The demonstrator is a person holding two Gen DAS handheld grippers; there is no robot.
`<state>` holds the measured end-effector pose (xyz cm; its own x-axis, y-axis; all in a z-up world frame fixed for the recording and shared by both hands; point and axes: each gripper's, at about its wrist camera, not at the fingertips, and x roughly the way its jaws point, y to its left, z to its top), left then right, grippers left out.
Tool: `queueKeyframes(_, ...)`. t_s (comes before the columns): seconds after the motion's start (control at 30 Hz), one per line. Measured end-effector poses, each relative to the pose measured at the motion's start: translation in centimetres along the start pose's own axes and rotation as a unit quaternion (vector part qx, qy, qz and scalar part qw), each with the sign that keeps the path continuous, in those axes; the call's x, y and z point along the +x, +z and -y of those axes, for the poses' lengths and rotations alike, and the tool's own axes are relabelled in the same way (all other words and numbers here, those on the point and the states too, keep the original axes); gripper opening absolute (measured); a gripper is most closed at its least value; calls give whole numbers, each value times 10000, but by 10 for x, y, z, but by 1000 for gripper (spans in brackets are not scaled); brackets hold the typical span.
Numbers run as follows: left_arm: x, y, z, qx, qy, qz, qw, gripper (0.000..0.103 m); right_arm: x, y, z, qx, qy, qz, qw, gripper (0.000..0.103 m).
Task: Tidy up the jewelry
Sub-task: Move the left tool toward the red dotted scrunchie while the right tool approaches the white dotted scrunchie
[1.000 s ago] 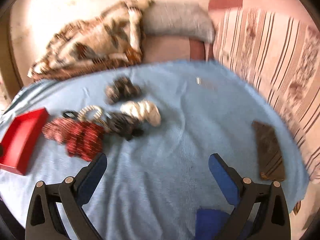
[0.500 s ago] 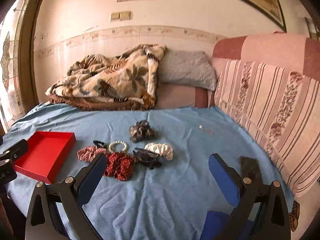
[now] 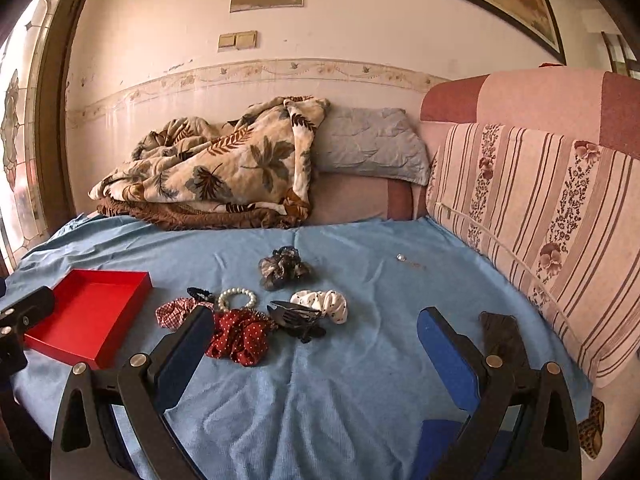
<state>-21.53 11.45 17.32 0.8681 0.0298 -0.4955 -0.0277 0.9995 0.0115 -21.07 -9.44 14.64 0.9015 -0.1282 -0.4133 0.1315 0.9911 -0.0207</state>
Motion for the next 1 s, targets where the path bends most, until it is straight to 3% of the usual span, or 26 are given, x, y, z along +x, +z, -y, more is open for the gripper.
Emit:
queueKeyframes(0.4, 16, -5, 11, 222, -40, -294, 9993, 103, 29, 2, 7, -30, 272, -391, 9989, 103)
queueKeyframes(0.77, 47, -5, 23, 446, -70, -640, 9969, 103, 76, -2, 25, -68, 277, -736, 9969, 103)
queueKeyframes(1.0, 81, 0, 37, 586, -580, -959, 9920, 103, 120, -6, 45, 64, 231, -1140, 9932, 103)
